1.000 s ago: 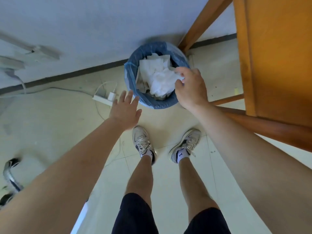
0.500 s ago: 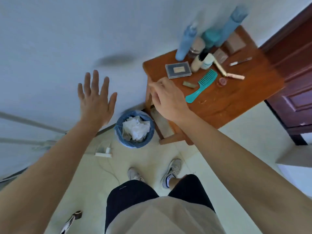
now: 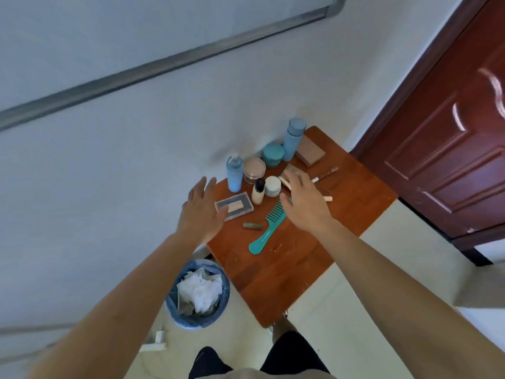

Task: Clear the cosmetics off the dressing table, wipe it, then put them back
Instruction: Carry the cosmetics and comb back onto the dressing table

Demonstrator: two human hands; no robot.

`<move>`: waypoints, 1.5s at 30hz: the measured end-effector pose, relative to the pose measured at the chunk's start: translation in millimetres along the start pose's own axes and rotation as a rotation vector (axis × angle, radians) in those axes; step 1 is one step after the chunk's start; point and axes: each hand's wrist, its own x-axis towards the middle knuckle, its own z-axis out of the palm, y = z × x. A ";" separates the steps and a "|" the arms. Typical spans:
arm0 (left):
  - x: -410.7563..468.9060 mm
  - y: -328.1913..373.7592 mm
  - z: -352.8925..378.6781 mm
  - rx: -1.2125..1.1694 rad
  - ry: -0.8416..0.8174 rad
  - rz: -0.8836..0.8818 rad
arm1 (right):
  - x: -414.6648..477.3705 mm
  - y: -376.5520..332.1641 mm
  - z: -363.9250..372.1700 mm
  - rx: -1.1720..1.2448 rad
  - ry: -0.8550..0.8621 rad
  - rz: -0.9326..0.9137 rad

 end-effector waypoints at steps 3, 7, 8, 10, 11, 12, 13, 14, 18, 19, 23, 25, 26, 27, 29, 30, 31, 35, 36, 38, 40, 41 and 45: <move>28.6 14.8 15.9 -0.086 -0.039 -0.152 | 44.0 23.7 7.4 0.075 0.024 -0.008; 65.8 41.5 25.9 -0.115 0.029 -0.307 | 101.2 46.0 15.6 0.258 0.076 0.182; 73.2 48.5 27.7 -0.108 0.063 -0.329 | 113.0 49.8 18.8 0.307 0.077 0.220; 86.1 60.5 30.9 -0.140 0.113 -0.374 | 135.9 56.2 24.3 0.379 0.104 0.246; 91.7 64.3 32.8 -0.159 0.126 -0.392 | 146.7 58.6 26.2 0.405 0.136 0.242; 96.9 66.8 34.8 -0.167 0.134 -0.410 | 156.9 60.7 27.7 0.430 0.169 0.238; 101.6 68.0 37.3 -0.167 0.143 -0.430 | 166.1 63.2 29.2 0.462 0.196 0.240; 104.9 68.5 39.5 -0.161 0.150 -0.451 | 174.3 66.3 30.9 0.501 0.210 0.242; 109.7 71.4 47.5 -0.162 0.157 -0.538 | 193.3 78.1 38.1 0.596 0.199 0.207; 109.8 71.3 48.4 -0.172 0.157 -0.562 | 194.8 79.7 39.2 0.613 0.197 0.195; 111.1 71.8 45.9 -0.173 0.154 -0.575 | 193.1 85.1 37.6 0.650 0.233 0.175; 108.8 73.2 40.0 -0.180 0.195 -0.548 | 188.3 86.7 32.0 0.649 0.300 0.154; 107.2 74.0 35.9 -0.194 0.229 -0.527 | 185.8 86.5 27.9 0.650 0.329 0.138; 105.4 75.3 30.9 -0.212 0.263 -0.505 | 182.4 85.3 23.5 0.651 0.350 0.119; 101.4 80.2 18.2 -0.237 0.315 -0.466 | 173.3 80.3 13.4 0.649 0.374 0.080; 99.5 83.2 10.6 -0.238 0.335 -0.443 | 167.7 77.0 7.6 0.645 0.384 0.063; 97.3 86.4 2.4 -0.230 0.353 -0.414 | 161.2 73.6 1.2 0.637 0.396 0.045; 79.8 97.6 -38.3 -0.190 0.418 -0.202 | 126.8 56.8 -35.0 0.609 0.480 -0.020; 73.4 101.0 -51.0 -0.186 0.429 -0.134 | 115.6 51.3 -47.3 0.620 0.506 -0.020; 60.7 109.1 -77.3 -0.183 0.444 -0.014 | 90.2 41.0 -73.3 0.639 0.562 -0.005; 49.7 120.3 -99.7 -0.197 0.458 0.098 | 60.8 32.2 -98.6 0.637 0.622 -0.009; 44.4 127.8 -107.2 -0.218 0.469 0.155 | 44.3 29.1 -110.1 0.620 0.657 -0.015; 17.4 183.5 -114.9 -0.416 0.488 0.314 | -37.1 31.5 -152.5 0.472 0.829 0.075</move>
